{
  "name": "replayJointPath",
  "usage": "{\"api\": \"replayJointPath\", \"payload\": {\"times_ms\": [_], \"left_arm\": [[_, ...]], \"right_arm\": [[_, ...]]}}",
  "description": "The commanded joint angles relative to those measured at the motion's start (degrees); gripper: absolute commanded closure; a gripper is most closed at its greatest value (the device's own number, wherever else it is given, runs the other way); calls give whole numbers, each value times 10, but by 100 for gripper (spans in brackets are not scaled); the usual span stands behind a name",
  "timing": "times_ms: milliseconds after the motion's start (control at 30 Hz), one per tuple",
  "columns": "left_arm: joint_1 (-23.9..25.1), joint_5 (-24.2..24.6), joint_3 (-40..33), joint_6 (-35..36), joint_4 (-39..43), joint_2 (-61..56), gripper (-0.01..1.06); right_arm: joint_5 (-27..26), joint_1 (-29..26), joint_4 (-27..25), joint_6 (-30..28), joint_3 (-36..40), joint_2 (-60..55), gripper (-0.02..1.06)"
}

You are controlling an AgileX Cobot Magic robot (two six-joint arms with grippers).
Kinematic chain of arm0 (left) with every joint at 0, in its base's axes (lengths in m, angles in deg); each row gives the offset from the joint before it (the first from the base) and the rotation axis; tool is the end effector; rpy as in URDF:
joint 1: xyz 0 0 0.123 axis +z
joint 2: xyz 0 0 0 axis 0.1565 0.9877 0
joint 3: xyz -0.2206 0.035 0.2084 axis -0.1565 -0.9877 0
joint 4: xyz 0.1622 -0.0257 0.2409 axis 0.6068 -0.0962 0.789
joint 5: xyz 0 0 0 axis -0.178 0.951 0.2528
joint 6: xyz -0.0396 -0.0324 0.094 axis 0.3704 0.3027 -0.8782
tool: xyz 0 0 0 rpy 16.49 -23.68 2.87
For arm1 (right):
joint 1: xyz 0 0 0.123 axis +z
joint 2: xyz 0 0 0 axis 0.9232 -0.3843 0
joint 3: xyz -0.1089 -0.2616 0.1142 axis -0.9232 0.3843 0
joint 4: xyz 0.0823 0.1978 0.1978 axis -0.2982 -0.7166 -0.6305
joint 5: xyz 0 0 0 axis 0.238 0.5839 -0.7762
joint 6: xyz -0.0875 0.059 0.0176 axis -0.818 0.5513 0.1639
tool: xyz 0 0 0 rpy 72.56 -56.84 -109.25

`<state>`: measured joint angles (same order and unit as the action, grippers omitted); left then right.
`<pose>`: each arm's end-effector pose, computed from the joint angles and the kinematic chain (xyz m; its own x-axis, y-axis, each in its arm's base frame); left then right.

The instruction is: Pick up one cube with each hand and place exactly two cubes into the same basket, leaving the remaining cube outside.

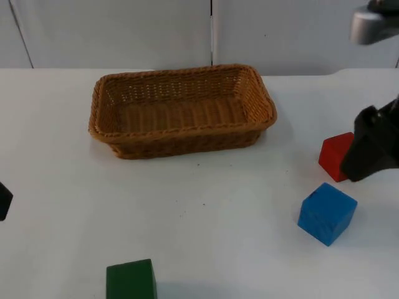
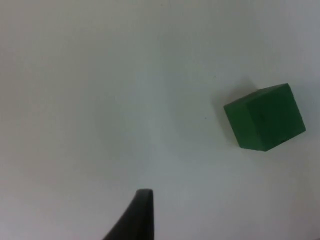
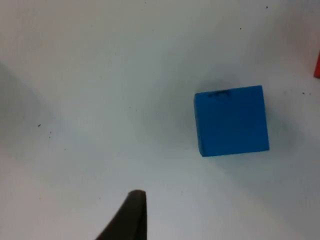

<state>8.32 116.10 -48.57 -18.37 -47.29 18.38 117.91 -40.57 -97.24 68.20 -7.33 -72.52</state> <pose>0.1763 -0.0367 0.2401 -0.9194 0.0767 -0.3858 0.1940 0.9417 -0.2750 0.2922 0.1584 0.2169 -0.7336 -0.5667 -0.3751 -0.6167 0.7870 0.0170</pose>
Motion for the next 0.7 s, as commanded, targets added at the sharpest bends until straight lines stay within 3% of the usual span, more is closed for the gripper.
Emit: {"api": "replayJointPath", "payload": {"times_ms": [0, 133, 667], "left_arm": [[1, -6, 5, -3, -12, 2, 0], [-17, -17, 5, -3, -16, 3, 0], [-214, -159, 5, 54, 0, 174, 0]], "right_arm": [[-9, 4, 3, -5, -12, -11, -1], [2, 4, 3, -5, -43, -40, -1], [5, 16, 13, -43, -69, -125, -1]]}}
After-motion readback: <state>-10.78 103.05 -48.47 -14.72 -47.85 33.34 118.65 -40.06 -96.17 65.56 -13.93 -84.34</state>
